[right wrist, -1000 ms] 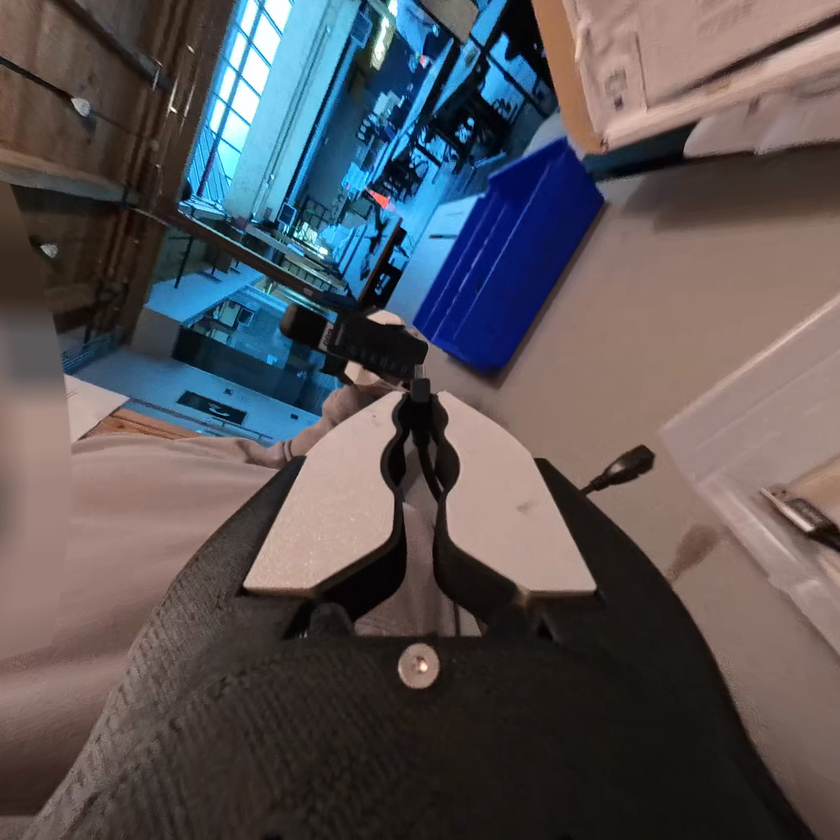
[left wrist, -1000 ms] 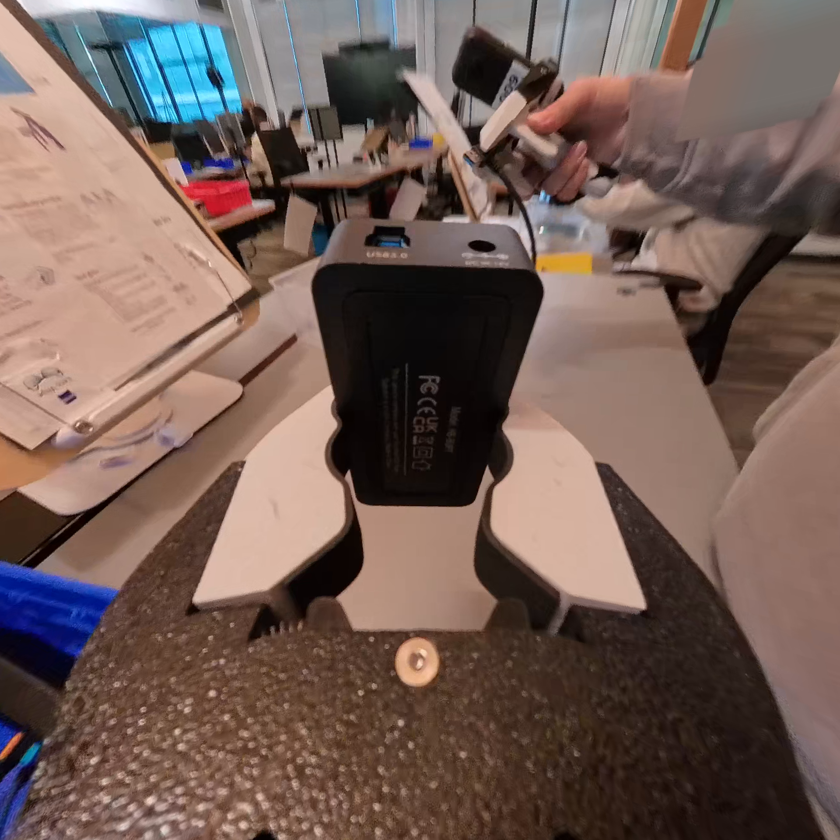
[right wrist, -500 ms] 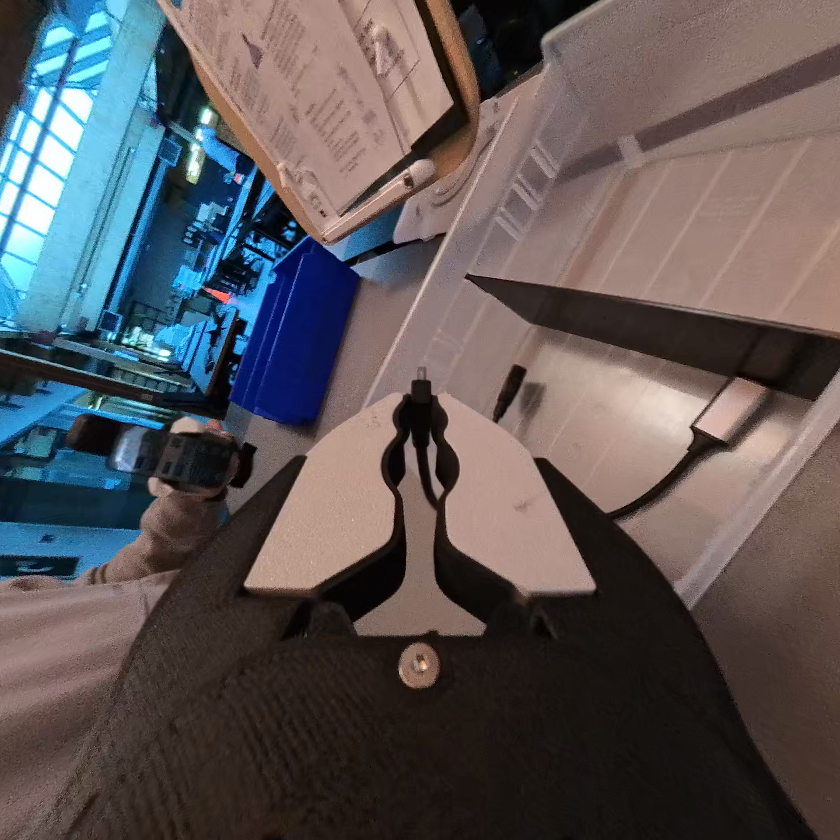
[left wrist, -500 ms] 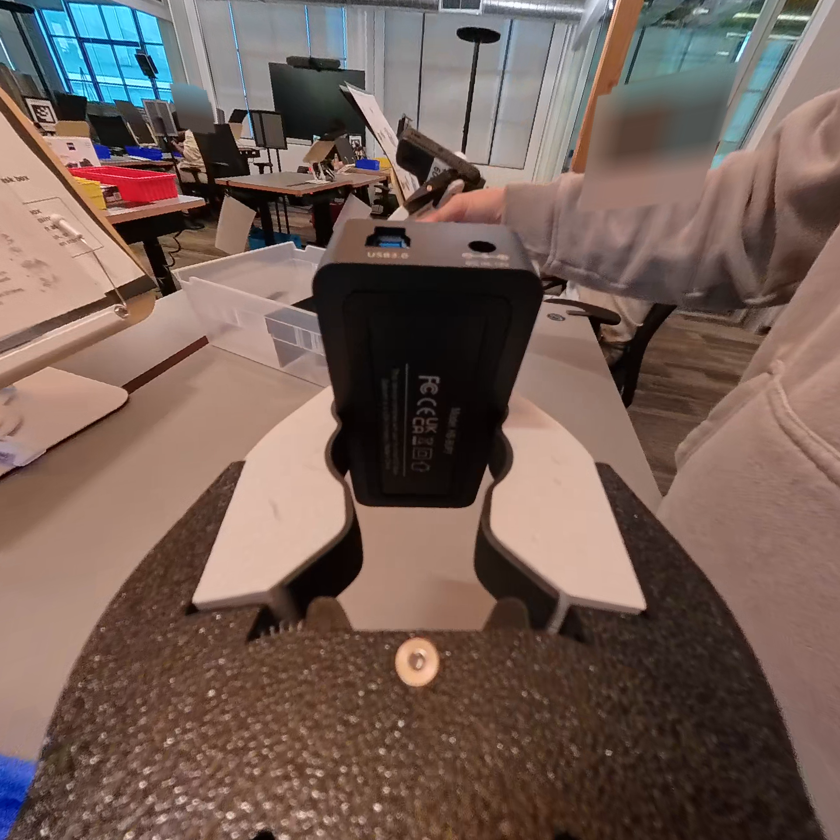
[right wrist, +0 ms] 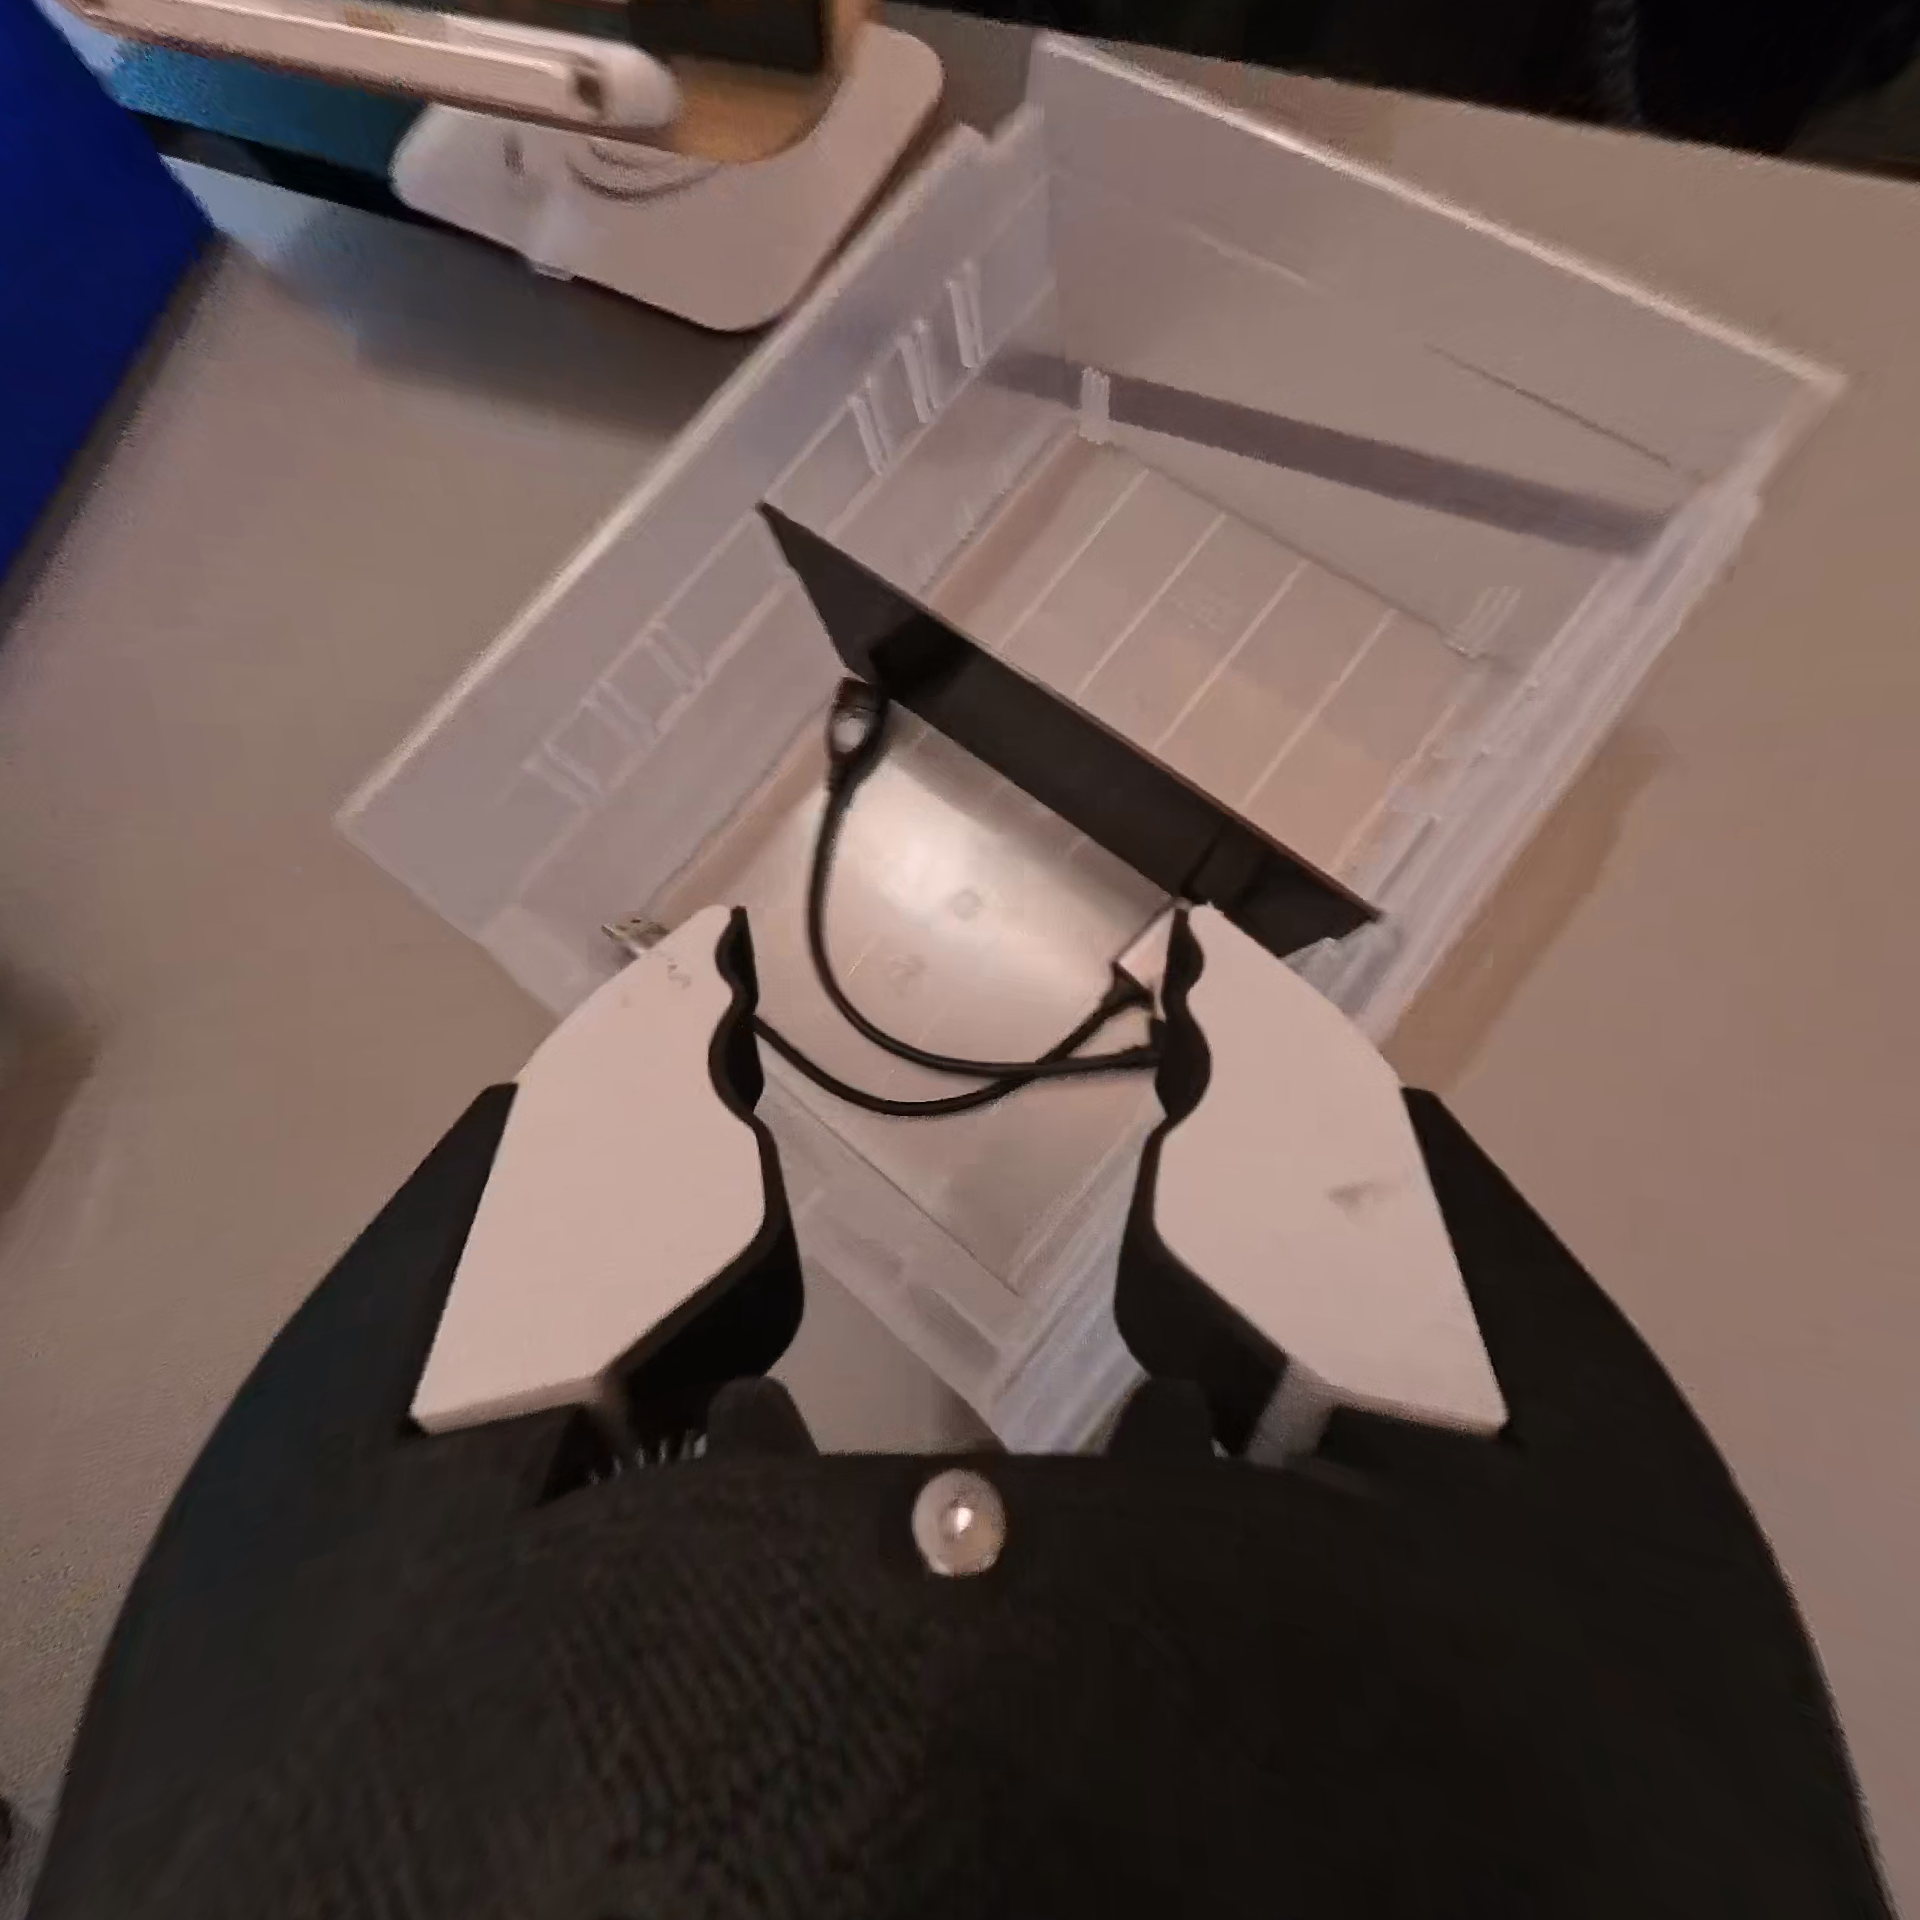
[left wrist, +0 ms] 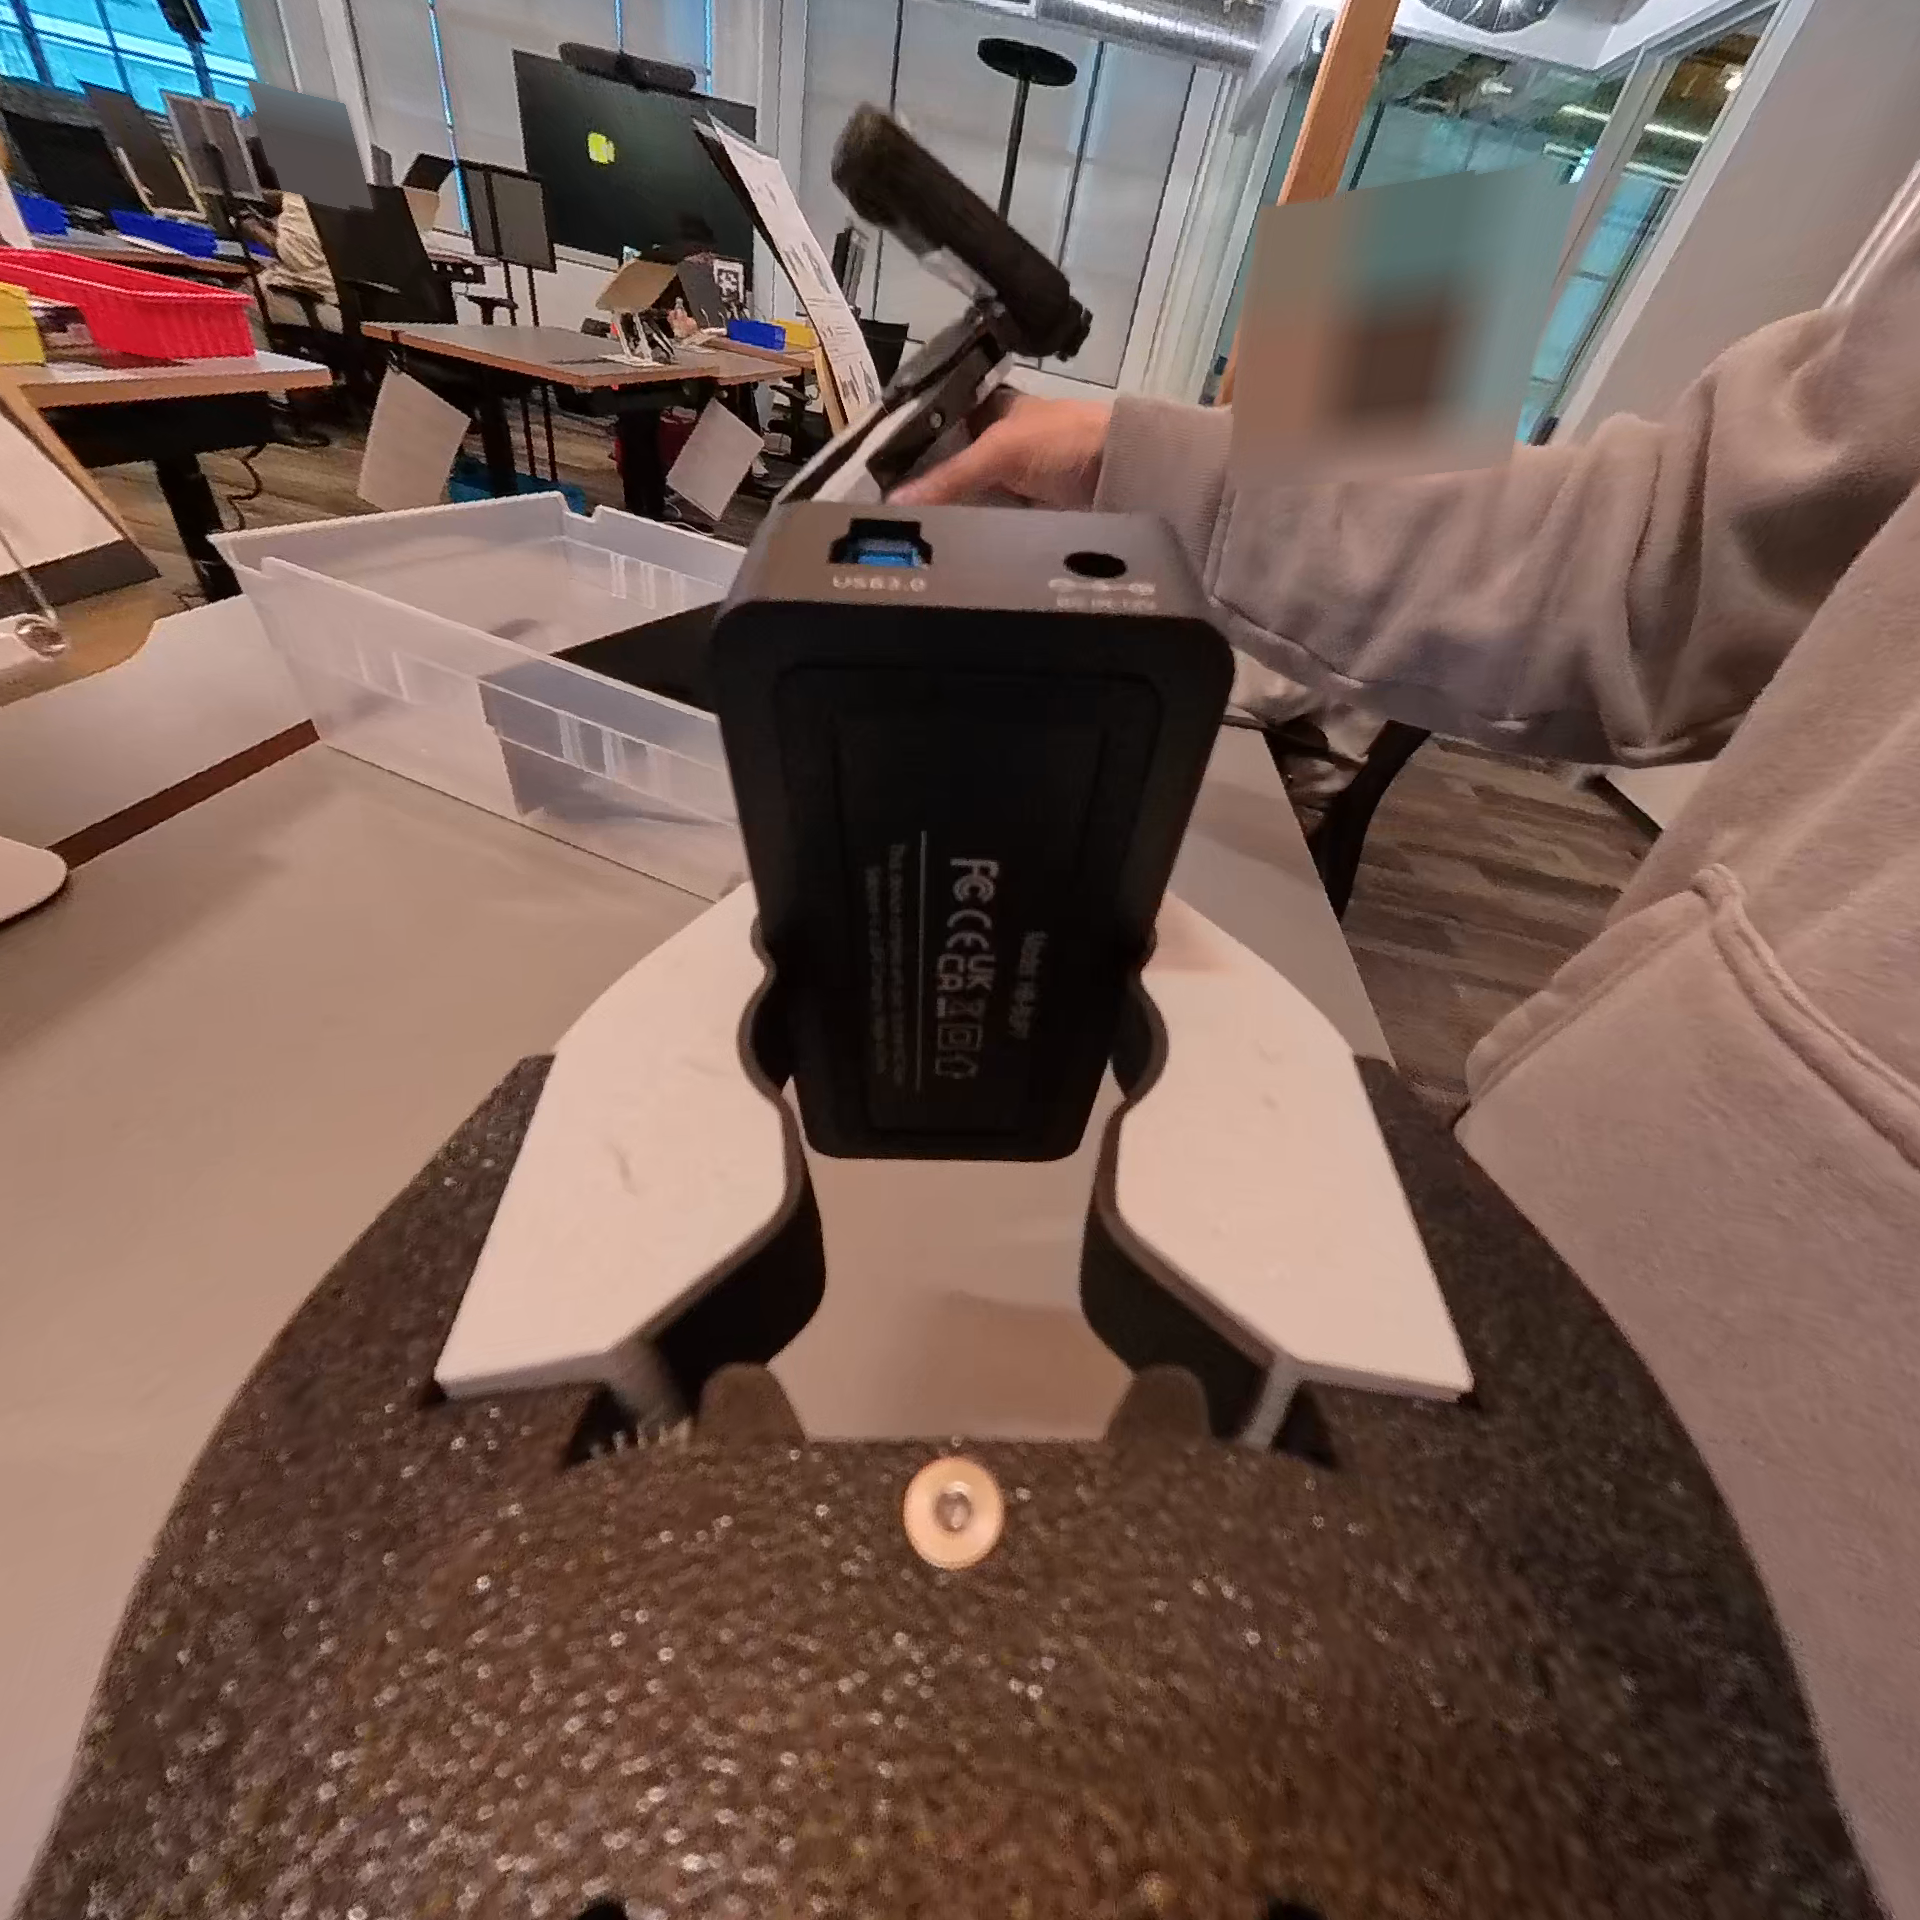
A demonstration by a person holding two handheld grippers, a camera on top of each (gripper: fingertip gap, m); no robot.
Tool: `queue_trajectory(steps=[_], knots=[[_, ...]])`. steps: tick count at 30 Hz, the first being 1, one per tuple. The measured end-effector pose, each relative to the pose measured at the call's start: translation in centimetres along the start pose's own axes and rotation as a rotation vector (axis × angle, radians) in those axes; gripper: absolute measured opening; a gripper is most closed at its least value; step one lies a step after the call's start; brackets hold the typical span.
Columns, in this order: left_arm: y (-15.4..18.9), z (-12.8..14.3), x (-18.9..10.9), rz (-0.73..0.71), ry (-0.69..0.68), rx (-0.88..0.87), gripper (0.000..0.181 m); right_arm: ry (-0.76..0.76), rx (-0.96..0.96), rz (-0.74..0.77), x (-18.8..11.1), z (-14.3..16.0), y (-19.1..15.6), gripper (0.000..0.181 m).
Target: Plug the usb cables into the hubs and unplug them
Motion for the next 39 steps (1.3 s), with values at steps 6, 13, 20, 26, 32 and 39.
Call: queue_trajectory(steps=[6, 13, 20, 26, 32, 39], knots=[[0.5, -0.2, 1.2, 0.063, -0.008, 0.009, 0.059, 0.295, -0.372, -0.462, -2.2, -2.6, -15.0, 0.097], [1.1, -0.8, 2.4, 0.114, -0.058, 0.063, 0.059, 0.289, -0.76, -0.628, 0.4, -1.2, -29.7, 0.086], [1.6, -0.6, 2.6, 0.147, -0.053, 0.097, 0.059, 0.248, -0.809, -0.717, 1.4, -0.9, -31.6, 0.058], [1.6, -0.6, 2.7, 0.123, 0.018, 0.044, 0.06, 0.189, -0.817, -0.663, 1.0, -1.1, -31.7, 0.059], [1.0, 0.3, 1.8, -0.031, -0.079, 0.027, 0.079, 0.15, -0.86, -0.216, -2.6, -4.7, -24.3, 0.059], [2.2, 2.0, 0.7, -0.019, -0.087, -0.048, 0.066, -0.306, -0.921, 0.269, -3.6, -11.8, -7.3, 0.058]])
Point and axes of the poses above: each gripper's, where its closed fingertips meet, x out along the fingers, z out of its underside, y = z × x across the jaws, the point moved 7 cm from there along -x, back along the fingers, and after that the axes turned 15 degrees about -y, right-handed, at the moved point
